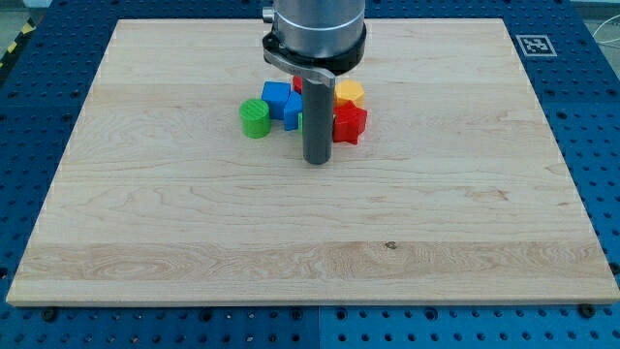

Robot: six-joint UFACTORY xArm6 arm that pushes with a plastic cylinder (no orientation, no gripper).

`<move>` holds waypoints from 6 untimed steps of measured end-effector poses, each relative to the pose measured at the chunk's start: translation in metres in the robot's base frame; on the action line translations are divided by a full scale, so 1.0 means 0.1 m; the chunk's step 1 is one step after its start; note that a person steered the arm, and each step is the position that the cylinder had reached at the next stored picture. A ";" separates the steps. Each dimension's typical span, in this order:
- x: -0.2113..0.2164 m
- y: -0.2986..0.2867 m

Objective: Push the red star and the yellow hexagon slightly up

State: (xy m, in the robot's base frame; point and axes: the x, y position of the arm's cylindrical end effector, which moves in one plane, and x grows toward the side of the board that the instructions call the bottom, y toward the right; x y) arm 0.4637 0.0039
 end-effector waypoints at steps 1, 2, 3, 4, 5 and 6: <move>-0.01 0.20; -0.09 0.37; -0.13 0.43; -0.14 0.44; -0.17 0.45; -0.17 0.45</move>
State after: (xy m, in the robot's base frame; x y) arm 0.4467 0.0492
